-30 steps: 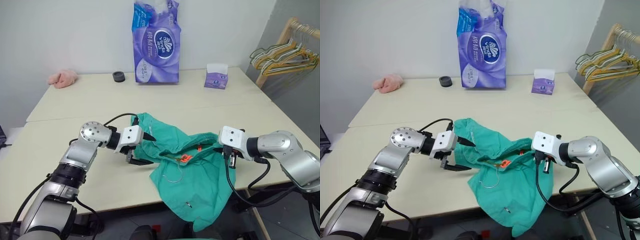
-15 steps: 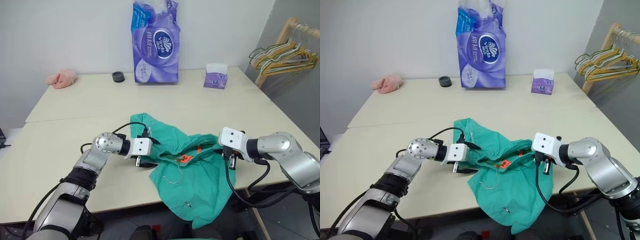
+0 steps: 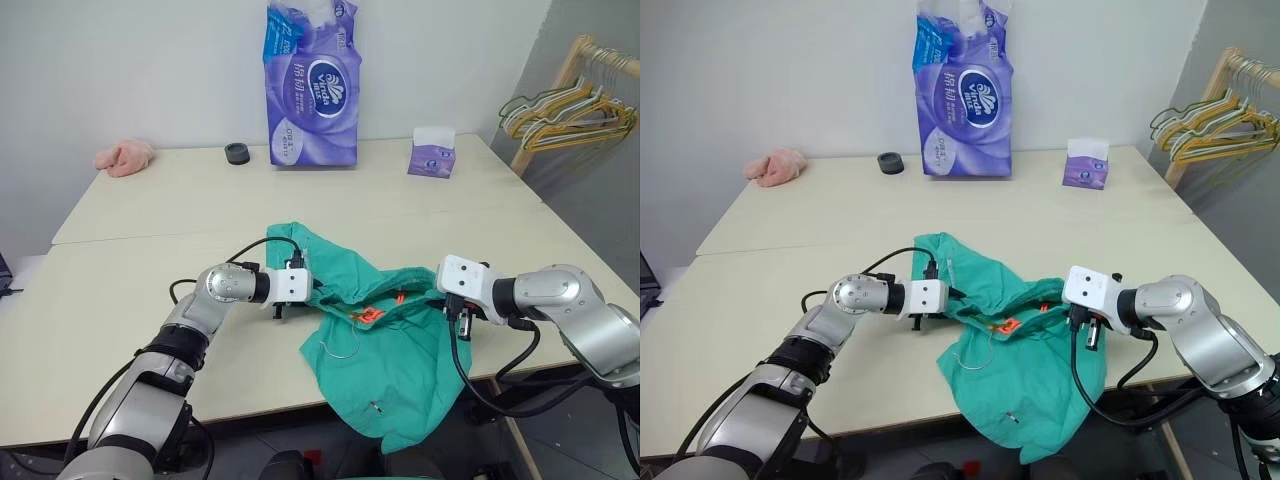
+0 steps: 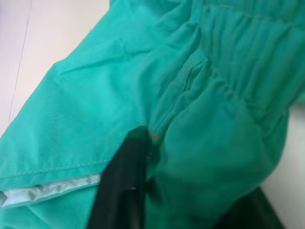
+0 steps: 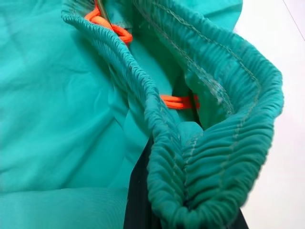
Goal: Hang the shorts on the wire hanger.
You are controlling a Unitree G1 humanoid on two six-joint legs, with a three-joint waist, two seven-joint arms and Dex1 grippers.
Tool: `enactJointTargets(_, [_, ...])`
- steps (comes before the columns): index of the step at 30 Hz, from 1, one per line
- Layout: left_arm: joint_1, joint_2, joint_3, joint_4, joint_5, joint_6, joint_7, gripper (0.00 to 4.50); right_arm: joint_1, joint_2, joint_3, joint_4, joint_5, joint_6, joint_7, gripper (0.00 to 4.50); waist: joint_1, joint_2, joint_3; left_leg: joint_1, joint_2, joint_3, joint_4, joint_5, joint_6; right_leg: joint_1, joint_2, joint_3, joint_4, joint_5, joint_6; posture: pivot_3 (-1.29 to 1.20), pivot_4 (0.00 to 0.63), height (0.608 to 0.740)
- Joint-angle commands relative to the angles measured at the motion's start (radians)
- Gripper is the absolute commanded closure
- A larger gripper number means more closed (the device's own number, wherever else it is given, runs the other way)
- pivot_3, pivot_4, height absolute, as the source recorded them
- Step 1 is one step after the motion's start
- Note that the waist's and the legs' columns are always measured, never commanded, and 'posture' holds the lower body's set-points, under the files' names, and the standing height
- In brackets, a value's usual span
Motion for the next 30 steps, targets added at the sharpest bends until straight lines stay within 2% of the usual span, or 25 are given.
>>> enactJointTargets(1, [-0.035, -0.003, 0.055, -0.082, -0.101, 0.145, -0.062, 4.31, -0.003, -0.023, -0.024, -0.034, -0.015, -0.044, 0.016, 4.50, -0.001, 0.000, 0.000, 0.000, 0.000, 0.000, 0.000, 0.000, 0.000, 0.000, 0.000, 0.000, 0.000, 0.000, 0.000, -0.17, 0.043, 0.740])
enactJointTargets(2, [-0.036, -0.001, 0.064, -0.113, -0.137, 0.211, -0.100, 4.48, -0.001, -0.032, -0.020, -0.034, -0.027, -0.068, 0.021, 4.50, -0.002, 0.000, 0.000, 0.000, 0.000, 0.000, 0.000, 0.000, 0.000, 0.000, 0.000, 0.000, 0.000, 0.000, 0.000, -0.17, 0.043, 0.740])
enactJointTargets(7, [-0.032, 0.064, 0.075, -0.271, -0.276, 0.518, -0.312, 4.48, 0.006, -0.076, -0.004, -0.020, -0.090, -0.204, 0.051, 4.50, -0.008, 0.000, 0.000, 0.000, 0.000, 0.000, 0.000, 0.000, 0.000, 0.000, 0.000, 0.000, 0.000, 0.000, 0.000, -0.17, 0.043, 0.740])
enactJointTargets(11, [-0.047, 0.125, 0.080, -0.337, -0.356, 0.721, -0.422, 4.48, 0.013, -0.090, -0.007, -0.016, -0.111, -0.293, 0.082, 4.50, -0.019, 0.000, 0.000, 0.000, 0.000, 0.000, 0.000, 0.000, 0.000, 0.000, 0.001, 0.000, 0.000, 0.000, 0.000, -0.17, 0.041, 0.740])
enactJointTargets(13, [-0.054, 0.137, 0.080, -0.341, -0.364, 0.752, -0.434, 4.48, 0.016, -0.081, -0.016, -0.021, -0.105, -0.294, 0.088, 4.50, -0.020, 0.000, 0.000, 0.000, 0.000, 0.000, 0.000, 0.000, 0.000, 0.000, 0.001, 0.000, 0.000, 0.000, 0.000, -0.17, 0.041, 0.740])
enactJointTargets(17, [-0.045, 0.156, 0.053, -0.325, -0.315, 0.688, -0.432, 4.48, 0.025, -0.073, -0.047, -0.046, -0.059, -0.256, 0.111, 4.50, -0.019, 0.000, 0.000, 0.000, 0.000, -0.001, 0.000, 0.000, 0.000, 0.000, 0.001, 0.000, 0.000, 0.000, 0.000, -0.18, 0.042, 0.740])
enactJointTargets(21, [-0.038, 0.154, 0.038, -0.307, -0.271, 0.610, -0.415, 4.50, 0.030, -0.087, -0.133, -0.100, 0.050, -0.156, 0.146, 3.49, -0.019, 0.001, 0.000, 0.000, 0.000, -0.001, 0.000, 0.000, 0.000, 0.000, 0.001, 0.000, 0.000, 0.000, 0.000, -0.18, 0.041, 0.740])
enactJointTargets(25, [-0.042, 0.147, 0.016, -0.278, -0.213, 0.512, -0.388, 4.50, 0.003, -0.095, -0.190, -0.117, 0.092, -0.104, 0.145, 2.05, -0.019, 0.001, 0.000, 0.000, 0.000, -0.001, 0.000, 0.000, 0.000, 0.000, 0.001, 0.000, 0.000, 0.000, 0.000, -0.19, 0.040, 0.740])
enactJointTargets(30, [-0.056, 0.123, 0.014, -0.253, -0.201, 0.480, -0.372, 4.50, -0.002, -0.099, -0.160, -0.107, 0.079, -0.108, 0.146, 0.27, -0.019, 0.001, 0.000, 0.000, 0.000, -0.001, 0.000, 0.000, 0.000, 0.000, 0.001, 0.000, -0.001, 0.000, 0.000, -0.20, 0.039, 0.740])
